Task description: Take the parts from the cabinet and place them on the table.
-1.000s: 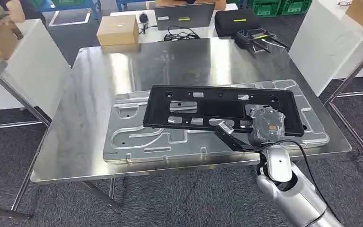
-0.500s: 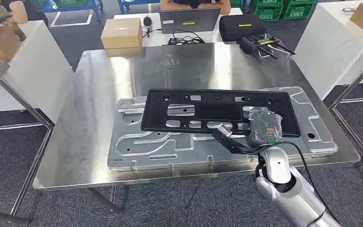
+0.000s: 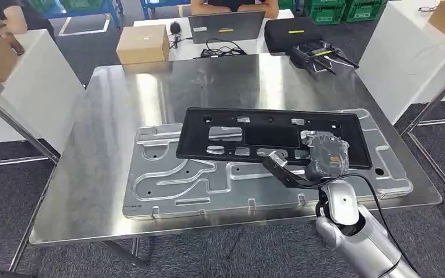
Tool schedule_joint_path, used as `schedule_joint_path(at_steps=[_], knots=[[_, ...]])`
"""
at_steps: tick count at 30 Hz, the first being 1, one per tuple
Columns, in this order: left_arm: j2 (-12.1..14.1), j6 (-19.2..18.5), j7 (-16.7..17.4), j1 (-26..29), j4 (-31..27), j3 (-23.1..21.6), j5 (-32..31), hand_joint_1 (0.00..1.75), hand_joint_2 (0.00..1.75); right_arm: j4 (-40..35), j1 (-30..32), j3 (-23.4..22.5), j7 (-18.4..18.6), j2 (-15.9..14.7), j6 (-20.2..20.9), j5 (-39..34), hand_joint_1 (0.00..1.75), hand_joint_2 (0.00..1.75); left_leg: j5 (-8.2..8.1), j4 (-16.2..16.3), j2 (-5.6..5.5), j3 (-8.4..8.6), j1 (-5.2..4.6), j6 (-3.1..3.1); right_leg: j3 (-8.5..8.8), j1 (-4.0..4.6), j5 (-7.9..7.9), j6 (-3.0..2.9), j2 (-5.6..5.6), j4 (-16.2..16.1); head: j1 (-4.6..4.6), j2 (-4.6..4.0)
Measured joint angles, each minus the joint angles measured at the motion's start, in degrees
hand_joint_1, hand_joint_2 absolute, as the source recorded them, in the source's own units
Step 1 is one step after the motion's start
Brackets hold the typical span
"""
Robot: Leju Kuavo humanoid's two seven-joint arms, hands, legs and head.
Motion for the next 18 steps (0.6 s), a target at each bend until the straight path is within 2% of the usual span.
schedule_joint_path(at_steps=[2, 3, 4, 5, 7, 8, 9, 10, 11, 13, 14, 15, 18], knots=[[0.02, -0.02, -0.16, 0.11, 0.18, 0.35, 0.04, 0.00, 1.75, 0.02, 0.11, 0.00, -0.33, 0.02, -0.04, -0.04, 1.75, 1.75, -0.40, 0.17, -0.01, -0.03, -0.31, 0.46, 0.23, -0.30, -0.20, 0.72, -0.12, -0.30, -0.02, 0.00], [0.00, -0.09, -0.22, 0.13, 0.26, 0.50, 0.04, 0.00, 1.75, 0.02, -0.01, 0.00, -0.52, 0.02, -0.07, -0.09, 1.75, 1.75, -0.25, -0.38, -0.04, 0.65, -0.24, 0.67, 0.61, -0.11, -0.26, 1.14, -0.15, -0.70, 0.00, 0.00], [0.00, -0.20, -0.29, 0.26, 0.31, 0.66, 0.04, 0.00, 1.75, 0.04, 0.08, -0.04, -0.57, 0.00, -0.13, -0.09, 1.75, 1.75, 0.22, -1.26, -0.02, 1.48, 0.48, 0.92, 0.67, -0.34, -0.56, 1.29, -0.29, -0.11, 0.00, 0.00], [0.00, -0.24, -0.33, 0.23, 0.39, 0.77, 0.04, 0.00, 1.75, 0.04, 0.02, -0.04, -0.63, 0.00, -0.17, -0.11, 1.75, 1.75, 0.13, -1.51, -0.04, 1.88, 0.49, 1.23, -0.08, 0.04, -1.72, 1.32, -0.30, 1.92, 0.02, 0.00], [0.02, -0.28, -0.33, 0.20, 0.66, 0.85, 0.06, 0.00, 1.75, 0.13, -0.06, -0.02, -1.05, 0.00, -0.26, -0.15, 1.75, 1.75, -0.13, -1.50, 0.01, 2.40, 0.43, 1.73, -4.92, -0.01, -5.94, 1.46, -0.28, 11.32, 0.02, 0.00], [0.02, -0.37, -0.37, 0.17, 0.72, 0.88, 0.06, 0.00, 1.75, 0.31, 0.09, 0.04, -1.27, 0.02, -0.24, -0.15, 1.75, 1.75, -0.36, -1.48, 0.00, 2.59, 0.39, 1.89, -7.55, 0.00, -7.15, 1.60, -0.27, 15.81, 0.02, 0.00], [0.00, -0.46, -0.44, 0.19, 0.90, 0.88, 0.06, 0.00, 1.75, 0.57, 0.24, 0.13, -1.36, 0.02, -0.20, -0.15, 1.75, 1.75, -0.58, -1.46, -0.06, 2.77, 0.38, 1.89, -9.26, -0.02, -7.30, 1.69, -0.28, 18.12, 0.00, 0.00], [-0.02, -0.52, -0.55, 0.31, 1.01, 0.88, 0.06, 0.00, 1.75, 0.81, 0.38, 0.15, -1.44, 0.02, -0.20, -0.15, 1.75, 1.75, -0.82, -1.45, -0.16, 3.05, 0.39, 1.84, -9.61, -0.06, -5.93, 1.75, -0.29, 17.51, 0.02, 0.00], [-0.04, -0.59, -0.57, 0.41, 1.05, 0.88, 0.06, 0.00, 1.75, 0.92, 0.39, 0.17, -1.53, 0.02, -0.15, -0.15, 1.75, 1.75, -1.09, -1.41, -0.30, 3.37, 0.43, 1.71, -8.61, -0.11, -3.57, 1.76, -0.31, 14.40, 0.02, 0.00], [-0.04, -0.74, -0.72, 0.44, 1.16, 0.88, 0.06, 0.00, 1.75, 1.14, 0.16, 0.17, -1.60, 0.02, -0.06, -0.17, 1.75, 1.75, -1.82, -1.24, -0.46, 4.16, 0.48, 1.20, -3.95, -0.22, 2.24, 1.68, -0.39, 3.60, 0.02, 0.00], [-0.04, -0.74, -0.79, 0.34, 1.36, 0.92, 0.06, 0.00, 1.75, 1.40, -0.14, 0.17, -1.68, 0.02, -0.02, -0.24, 1.75, 1.75, -2.27, -0.99, -0.49, 4.17, 0.17, 0.71, -2.43, -0.18, 2.96, 1.58, -0.54, -0.24, 0.02, 0.00], [-0.04, -0.74, -0.83, 0.27, 1.53, 0.96, 0.11, 0.00, 1.75, 1.49, -0.23, 0.17, -1.77, 0.15, -0.02, -0.42, 1.75, 1.75, -2.92, -0.64, -0.53, 4.06, -0.14, 0.48, -2.30, -0.17, 2.95, 1.13, -0.40, -0.41, 0.00, 0.00], [-0.04, -0.76, -1.07, 0.28, 1.86, 1.25, 0.26, 0.00, 1.75, 1.88, -0.25, 0.17, -2.10, 0.31, -0.04, -0.70, 1.75, 1.75, -3.26, -0.91, -0.39, 4.27, 0.06, -0.11, -2.30, 0.25, 2.54, 0.28, -0.23, -0.36, 0.00, 0.00]])
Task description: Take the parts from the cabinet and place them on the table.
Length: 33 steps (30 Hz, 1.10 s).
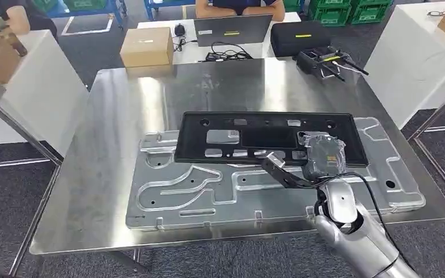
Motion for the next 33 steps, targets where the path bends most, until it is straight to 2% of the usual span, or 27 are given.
schedule_joint_path(at_steps=[1, 2, 3, 5, 6, 7, 8, 10, 11, 12, 15, 16, 17, 18, 20, 21, 22, 23, 24, 25, 26, 27, 28, 30, 33], knots=[[-0.02, -0.04, 0.02, 0.04, 0.05, 0.02, 0.00, 0.00, 1.75, 0.02, -0.19, 0.00, -0.18, 0.06, 0.00, 0.00, 1.75, 1.75, -0.40, 0.38, 0.03, 0.03, 0.16, -0.28, 0.19, -0.41, 0.07, -0.31, -0.05, -0.14, 0.00, 0.00], [-0.11, -0.04, 0.00, 0.08, 0.04, 0.02, 0.00, 0.00, 1.75, 0.04, -0.29, 0.00, -0.22, 0.20, 0.00, 0.00, 1.75, 1.75, -1.43, 2.23, 0.18, -0.75, 0.27, -0.73, 0.44, -0.43, -0.13, -0.63, -0.04, -0.17, -0.02, 0.00], [-0.11, -0.04, 0.00, -0.07, 0.07, 0.02, 0.00, 0.00, 1.75, 0.09, -0.32, 0.00, -0.22, 0.33, 0.00, 0.00, 1.75, 1.75, -3.46, 6.42, 0.19, -2.78, 0.45, -1.21, 0.52, -0.47, -0.26, -0.89, -0.04, -0.17, 0.00, 0.00], [-0.11, -0.04, 0.02, -0.07, 0.24, 0.04, 0.02, 0.00, 1.75, 0.15, -0.28, 0.02, -0.35, 0.59, 0.00, 0.00, 1.75, 1.75, -7.31, 16.70, 0.20, -8.47, 0.75, -1.83, 0.65, -0.45, -0.53, -1.11, -0.02, -0.14, 0.00, 0.00], [-0.11, -0.04, 0.02, 0.08, 0.29, 0.04, 0.02, 0.00, 1.75, 0.31, -0.21, 0.09, -0.35, 0.61, 0.00, -0.02, 1.75, 1.75, -7.86, 20.19, 0.21, -10.79, 0.83, -1.93, 0.79, -0.45, -0.73, -1.10, -0.01, -0.13, 0.00, 0.00], [-0.11, -0.04, 0.02, 0.21, 0.29, 0.04, 0.00, 0.00, 1.75, 0.44, -0.09, 0.11, -0.35, 0.61, 0.00, -0.02, 1.75, 1.75, -6.89, 20.42, 0.21, -11.64, 0.89, -1.93, 1.02, -0.45, -0.92, -1.07, -0.01, -0.13, -0.02, 0.00], [-0.11, -0.04, 0.02, 0.27, 0.35, 0.04, 0.00, 0.00, 1.75, 0.59, -0.06, 0.11, -0.35, 0.63, 0.00, -0.02, 1.75, 1.75, -4.63, 17.73, 0.22, -10.90, 0.91, -1.79, 1.39, -0.45, -1.18, -1.01, -0.01, -0.13, 0.00, 0.00], [-0.11, -0.04, 0.02, 0.22, 0.48, 0.04, 0.00, 0.00, 1.75, 0.72, -0.13, 0.11, -0.35, 0.87, 0.00, -0.02, 1.75, 1.75, 1.67, 6.39, 0.23, -6.11, 0.85, -1.17, 2.41, -0.42, -1.75, -0.74, 0.01, -0.17, 0.00, 0.00], [-0.09, -0.04, 0.02, 0.20, 0.57, 0.07, -0.02, 0.00, 1.75, 0.79, -0.18, 0.11, -0.35, 0.92, 0.00, -0.02, 1.75, 1.75, 3.68, 1.58, 0.25, -4.07, 0.68, -0.60, 2.71, -0.47, -1.99, -0.59, 0.01, -0.27, -0.02, 0.00], [-0.09, -0.04, 0.00, 0.09, 0.64, 0.07, -0.02, 0.00, 1.75, 0.90, -0.34, 0.11, -0.35, 0.94, 0.00, -0.02, 1.75, 1.75, 3.06, 0.74, 0.33, -3.69, 0.17, -0.39, 2.86, -0.04, -2.28, -0.17, 0.11, -0.21, -0.02, 0.00], [-0.11, 0.00, -0.26, 0.18, 0.70, 0.07, -0.04, 0.00, 1.75, 1.11, -0.24, 0.13, -0.35, 1.00, 0.00, -0.04, 1.75, 1.75, 2.63, 0.80, 0.27, -3.70, -0.08, 0.24, 3.22, -0.32, -2.66, 0.62, 0.10, -0.68, 0.00, 0.00], [-0.13, 0.02, -0.37, 0.19, 0.70, 0.09, -0.06, 0.00, 1.75, 1.14, -0.28, 0.13, -0.37, 1.05, 0.02, -0.07, 1.75, 1.75, 2.91, 0.11, 0.26, -2.92, 0.35, 0.53, 3.41, -0.05, -2.91, 1.06, 0.08, -0.62, 0.00, 0.00], [-0.35, 0.04, -0.68, 0.20, 0.72, 0.09, -0.06, 0.00, 1.75, 1.20, -0.27, 0.13, -0.37, 1.03, 0.02, -0.09, 1.75, 1.75, 3.01, -0.15, 0.25, -2.43, 0.54, 0.74, 3.09, -0.36, -3.49, 1.10, -0.01, 0.74, 0.00, 0.00], [-0.33, 0.04, -0.85, 0.15, 0.77, 0.11, -0.04, 0.00, 1.75, 1.22, -0.28, 0.13, -0.46, 1.03, 0.00, -0.09, 1.75, 1.75, 2.88, -0.14, 0.30, -2.24, 0.57, 1.19, 1.59, -0.21, -5.23, 1.07, 0.00, 3.81, 0.02, 0.00], [-0.37, 0.02, -1.16, 0.13, 0.92, 0.20, -0.02, 0.00, 1.75, 1.40, -0.06, 0.13, -0.61, 1.03, 0.00, -0.35, 1.75, 1.75, 2.50, -0.13, 0.34, -1.77, 0.46, 1.73, -3.60, -0.18, -9.27, 1.29, 0.02, 13.69, 0.00, 0.00], [-0.37, 0.00, -1.29, 0.17, 0.96, 0.28, 0.07, 0.00, 1.75, 1.53, 0.25, 0.15, -0.75, 1.03, 0.00, -0.50, 1.75, 1.75, 2.24, -0.10, 0.35, -1.54, 0.38, 1.89, -6.07, -0.17, -10.19, 1.41, 0.02, 17.77, 0.02, 0.00], [-0.39, -0.02, -1.40, 0.28, 0.98, 0.42, 0.24, 0.00, 1.75, 1.70, 0.54, 0.22, -0.88, 1.03, 0.00, -0.50, 1.75, 1.75, 2.00, -0.09, 0.28, -1.27, 0.38, 1.80, -7.37, -0.18, -9.56, 1.44, 0.01, 18.94, 0.00, 0.00], [-0.42, -0.09, -1.71, 0.40, 1.01, 0.55, 0.40, 0.00, 1.75, 1.88, 0.66, 0.26, -0.99, 1.05, -0.04, -0.57, 1.75, 1.75, 1.67, -0.02, 0.17, -0.90, 0.41, 1.72, -7.03, -0.19, -7.35, 1.48, -0.01, 16.79, 0.00, 0.00], [-0.42, -0.24, -2.19, 0.49, 1.03, 0.68, 0.64, 0.00, 1.75, 1.97, 0.61, 0.26, -1.05, 1.05, -0.07, -0.57, 1.75, 1.75, 1.33, 0.04, 0.08, -0.49, 0.47, 1.54, -5.38, -0.27, -4.55, 1.44, -0.03, 12.61, 0.00, 0.00], [-0.42, -0.66, -2.78, 0.52, 1.03, 0.81, 0.81, 0.00, 1.75, 1.97, 0.53, 0.26, -1.20, 1.03, -0.07, -0.57, 1.75, 1.75, 0.89, 0.16, -0.01, -0.05, 0.56, 1.27, -3.05, -0.35, -1.46, 1.47, -0.08, 7.07, 0.00, 0.00], [-0.42, -1.42, -3.62, 0.53, 1.07, 0.96, 1.12, 0.00, 1.75, 1.99, 0.52, 0.26, -1.23, 1.03, -0.07, -0.59, 1.75, 1.75, 0.40, 0.42, -0.02, 0.27, 0.51, 0.89, -0.77, -0.47, 0.96, 1.55, -0.19, 1.68, 0.02, 0.00], [-0.31, -1.99, -4.67, 0.44, 1.18, 1.03, 1.18, 0.00, 1.75, 2.05, 0.34, 0.26, -1.23, 0.96, -0.07, -0.61, 1.75, 1.75, -0.14, 0.82, -0.02, 0.19, 0.00, 0.44, -0.12, -0.14, 0.09, 1.36, 0.01, 0.60, 0.00, 0.00], [-0.28, -2.43, -5.78, 0.39, 1.18, 1.03, 0.98, 0.00, 1.75, 2.08, 0.32, 0.26, -1.31, 0.96, -0.09, -0.68, 1.75, 1.75, -0.24, 0.76, -0.05, 0.18, 0.01, 0.38, -0.24, -0.29, 0.18, 0.79, 0.09, 0.58, 0.00, 0.00], [-0.20, -2.69, -6.91, 0.43, 1.25, 1.03, 0.79, 0.00, 1.75, 2.19, 0.34, 0.26, -1.38, 0.96, -0.09, -0.68, 1.75, 1.75, -0.19, 0.82, -0.04, 0.18, -0.08, 1.61, -0.29, -0.28, 0.30, 0.75, 0.10, 0.49, -0.02, 0.00], [-0.20, -2.97, -7.21, 0.33, 1.36, 1.05, 0.85, 0.00, 1.75, 2.27, 0.29, 0.26, -1.40, 0.90, -0.11, -0.68, 1.75, 1.75, -0.22, 0.56, 0.08, 0.23, 0.17, 1.65, -0.45, 0.07, 0.21, 0.61, 0.38, 0.50, 0.00, 0.00]])
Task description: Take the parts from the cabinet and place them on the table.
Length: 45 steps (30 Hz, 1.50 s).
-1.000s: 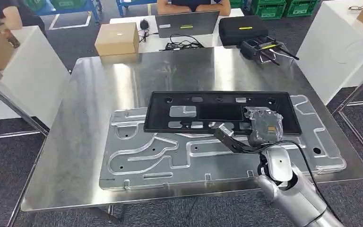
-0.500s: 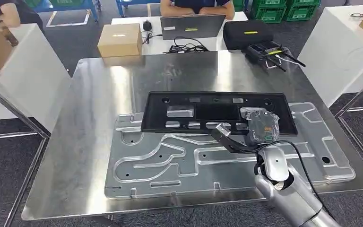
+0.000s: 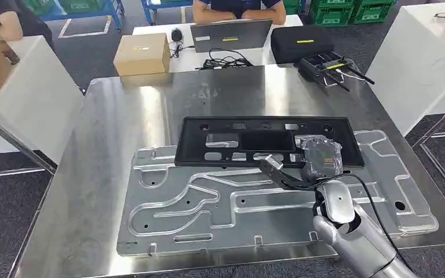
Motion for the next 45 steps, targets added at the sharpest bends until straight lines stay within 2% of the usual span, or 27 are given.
schedule_joint_path(at_steps=[4, 5, 7, 9, 12, 28, 30, 34, 35, 38, 40, 42, 45], knots=[[0.02, 0.00, -0.72, -0.06, 0.28, 0.41, 1.03, 0.00, 1.75, 0.07, 0.01, 0.00, -0.28, 0.02, 0.02, -0.44, 1.75, 1.75, 0.02, -0.47, 0.02, 0.14, 0.08, -0.04, 0.00, 0.17, -0.19, -0.41, 0.00, 0.00, 0.00, 0.00], [0.02, 0.00, -0.98, -0.09, 0.33, 0.48, 1.05, 0.00, 1.75, 0.13, 0.00, 0.00, -0.50, 0.02, 0.02, -0.48, 0.00, 0.00, 0.03, -0.50, 0.02, 0.13, 0.12, -0.08, 0.00, 0.24, -0.22, -0.59, -0.01, 0.01, 0.00, 0.00], [0.02, -0.02, -1.03, -0.17, 0.52, 0.83, 1.38, 0.00, 1.75, 0.30, 0.01, 0.02, -0.85, 0.02, 0.02, -0.55, 0.00, 0.00, 0.08, -0.53, 0.02, 0.12, 0.21, -0.30, 0.00, 0.37, -0.19, -0.66, -0.01, 0.03, 0.00, 0.00], [0.02, -0.15, -1.03, -0.19, 0.68, 1.20, 1.38, 0.00, 1.75, 0.46, -0.02, 0.04, -1.01, 0.02, 0.02, -0.55, 0.00, 0.00, 0.14, -0.58, 0.02, 0.11, 0.29, -1.13, 0.00, 0.40, -0.18, -0.75, -0.01, 0.04, 0.00, 0.00], [0.02, -0.17, -1.14, -0.15, 1.05, 1.38, 1.25, 0.00, 1.75, 0.63, -0.05, 0.09, -1.27, 0.04, 0.04, -0.63, 0.00, 0.00, 0.16, -0.59, 0.02, 0.09, 0.35, -1.77, 0.00, 0.43, -0.12, -0.88, -0.03, 0.05, 0.00, 0.00], [0.02, -0.11, -1.88, 0.99, 3.21, 1.73, 2.01, 0.00, 1.75, 2.43, -0.30, 1.01, -1.97, 0.35, 0.39, -1.07, 0.00, 0.00, 0.18, -0.54, -0.03, 0.04, 0.09, -1.86, 0.00, 0.17, -0.05, -0.89, -0.17, 0.04, 0.00, 0.00], [0.00, 0.00, -2.03, 1.01, 3.63, 1.79, 2.05, 0.00, 1.75, 2.54, -0.67, 1.20, -1.97, 0.35, -0.46, -0.41, 0.00, 0.00, 0.18, -0.53, -0.02, 0.04, 0.09, -1.85, 0.00, 0.16, -0.05, -0.89, -0.17, 0.04, 0.00, 0.00], [0.00, 0.55, -2.08, 1.14, 4.09, 1.81, 2.08, 0.00, 1.75, 2.54, -0.97, 1.18, -2.14, 0.37, -5.03, -0.07, 0.00, 0.00, 0.17, -0.54, -0.02, 0.06, 0.09, -1.85, 0.00, 0.17, -0.05, -0.90, -0.16, 0.04, 0.00, 0.00], [0.00, 0.57, -2.05, 1.15, 4.17, 1.81, 2.08, 0.00, 1.75, 2.54, -0.99, 1.18, -2.32, 0.39, -4.50, -0.48, 0.00, 0.00, 0.17, -0.55, -0.02, 0.06, 0.09, -1.85, 0.01, 0.17, -0.05, -0.90, -0.16, 0.04, 0.00, 0.00], [-0.02, 0.52, -1.95, 1.17, 4.39, 1.79, 2.23, 0.00, 1.75, 2.60, -1.33, 1.42, -2.95, 0.61, 0.91, -0.61, 0.00, 0.00, 0.16, -0.56, 0.00, 0.06, 0.10, -1.84, 0.02, 0.18, -0.05, -0.90, -0.13, 0.04, 0.00, 0.00], [-0.02, 0.52, -1.97, 1.16, 4.44, 1.79, 2.23, 0.00, 1.75, 3.24, -1.62, 1.79, -2.97, 0.85, 1.77, -0.24, 0.00, 0.00, 0.15, -0.56, 0.01, 0.08, 0.10, -1.85, 0.03, 0.18, -0.04, -0.90, -0.13, 0.04, 0.00, 0.00], [-0.04, 0.54, -1.97, 1.19, 4.48, 1.79, 2.27, 0.00, 1.75, 3.58, -1.72, 2.10, -2.47, 0.94, 0.01, 0.22, 0.00, 0.00, 0.17, -0.55, -0.02, 0.07, 0.09, -1.86, 0.03, 0.17, -0.03, -0.91, -0.16, 0.04, 0.00, 0.00], [-0.04, 0.92, -1.92, 1.38, 4.68, 1.79, 2.58, 0.00, 1.75, 3.58, -1.76, 1.88, -2.86, 0.96, -7.52, -1.47, 0.00, 0.00, 0.19, -0.53, -0.03, 0.07, 0.07, -1.88, 0.04, 0.16, 0.01, -0.93, -0.19, 0.04, 0.00, 0.00]])
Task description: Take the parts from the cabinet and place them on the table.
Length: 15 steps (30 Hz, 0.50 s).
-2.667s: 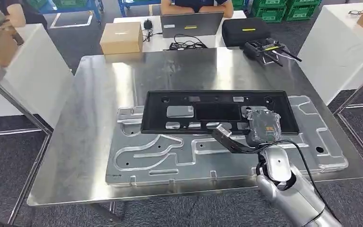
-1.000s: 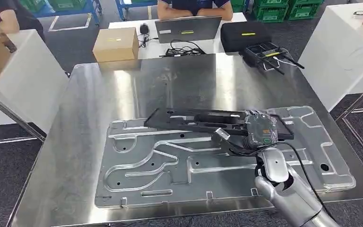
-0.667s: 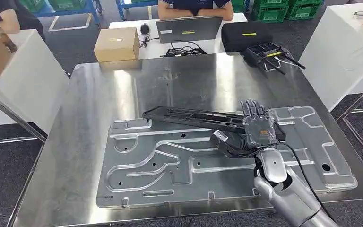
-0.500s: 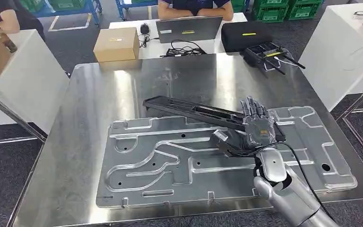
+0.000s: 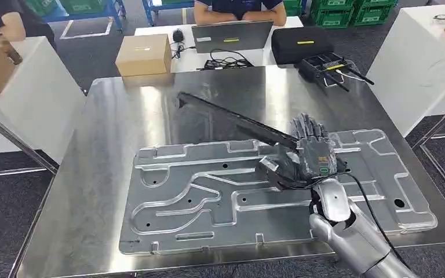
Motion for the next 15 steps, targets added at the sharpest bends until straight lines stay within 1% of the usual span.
schedule_joint_path(at_steps=[1, 2, 4, 5, 7, 8, 10, 11, 12, 15], knots=[[-0.02, 0.02, 0.09, 0.05, 0.11, 0.00, 0.02, 0.00, 1.75, 0.00, -0.18, -0.11, -0.33, 0.00, 0.78, -1.19, 0.00, 0.00, 0.00, 0.00, 0.02, 0.01, 0.00, 0.00, 0.00, 0.00, 0.00, 0.00, 0.03, 0.00, 0.00, 0.00], [-0.02, 0.02, 0.20, 0.07, 0.20, 0.00, 0.04, 0.00, 1.75, 0.00, -0.36, -0.11, -0.46, 0.00, 3.10, -1.79, 0.00, 0.00, 0.00, 0.00, 0.03, 0.01, 0.00, 0.00, 0.00, 0.00, 0.01, 0.00, 0.06, 0.00, 0.00, 0.00], [-0.02, 0.00, 0.44, 0.06, 0.26, 0.00, 0.20, 0.00, 1.75, 0.06, -0.71, 0.37, -0.11, 0.04, 9.48, -0.67, 0.00, 0.00, -0.01, -0.01, 0.04, 0.01, 0.00, 0.01, -0.01, 0.00, 0.01, 0.00, 0.07, 0.00, 0.00, 0.00], [-0.02, -0.04, 0.52, 0.00, 0.26, 0.00, 0.20, 0.00, 1.75, 0.37, -0.79, 0.76, 0.13, 0.15, 10.28, -0.15, 0.00, 0.00, -0.01, 0.00, 0.03, 0.00, 0.00, 0.01, -0.01, 0.00, 0.01, -0.01, 0.04, 0.00, 0.00, 0.00], [-0.07, -0.07, 0.59, 0.04, 0.26, 0.00, 0.22, 0.00, 1.75, 0.92, -0.75, 1.05, 0.20, 0.42, 8.63, 0.33, 0.00, 0.00, 0.00, 0.01, -0.03, 0.00, 0.00, 0.01, -0.03, 0.00, 0.00, -0.01, -0.03, 0.00, 0.00, 0.00], [-0.07, -0.07, 0.59, 0.10, 0.26, 0.00, 0.22, 0.00, 1.75, 1.05, -0.74, 1.05, 0.20, 0.52, 5.96, 0.53, 0.00, 0.00, 0.00, 0.01, -0.05, 0.03, 0.00, 0.00, -0.04, 0.00, 0.00, -0.01, -0.05, 0.00, 0.00, 0.00], [-0.09, 0.06, 0.63, 0.16, 0.26, 0.00, 0.15, 0.00, 1.75, 1.07, -0.70, 0.92, -0.85, 0.55, -0.72, 0.66, 0.00, 0.00, 0.00, 0.02, -0.04, 0.05, 0.00, 0.00, -0.03, 0.01, 0.00, -0.01, -0.05, 0.00, 0.00, 0.00], [-0.09, 0.11, 0.79, 0.21, 0.26, 0.00, 0.13, 0.00, 1.75, 0.98, -0.68, 0.72, -1.51, 0.55, -3.10, 0.25, 0.00, 0.00, 0.00, 0.01, -0.02, 0.05, 0.00, 0.00, -0.03, 0.01, 0.00, -0.01, -0.03, 0.00, 0.00, 0.00], [-0.09, 0.11, 0.98, 0.27, 0.28, 0.00, 0.06, 0.00, 1.75, 0.81, -0.69, 0.66, -1.62, 0.55, -3.01, -0.52, 0.00, 0.00, 0.00, 0.00, 0.01, 0.01, 0.00, 0.01, -0.02, 0.01, 0.00, -0.01, 0.03, 0.00, 0.00, 0.00], [-0.09, 0.09, 1.05, 0.31, 0.33, 0.00, 0.04, 0.00, 1.75, 0.87, -0.63, 0.81, -1.03, 0.57, 6.38, -1.15, 0.00, 0.00, -0.02, -0.01, 0.04, -0.01, 0.00, 0.01, -0.03, 0.00, 0.00, -0.01, 0.08, 0.00, 0.00, 0.00]])
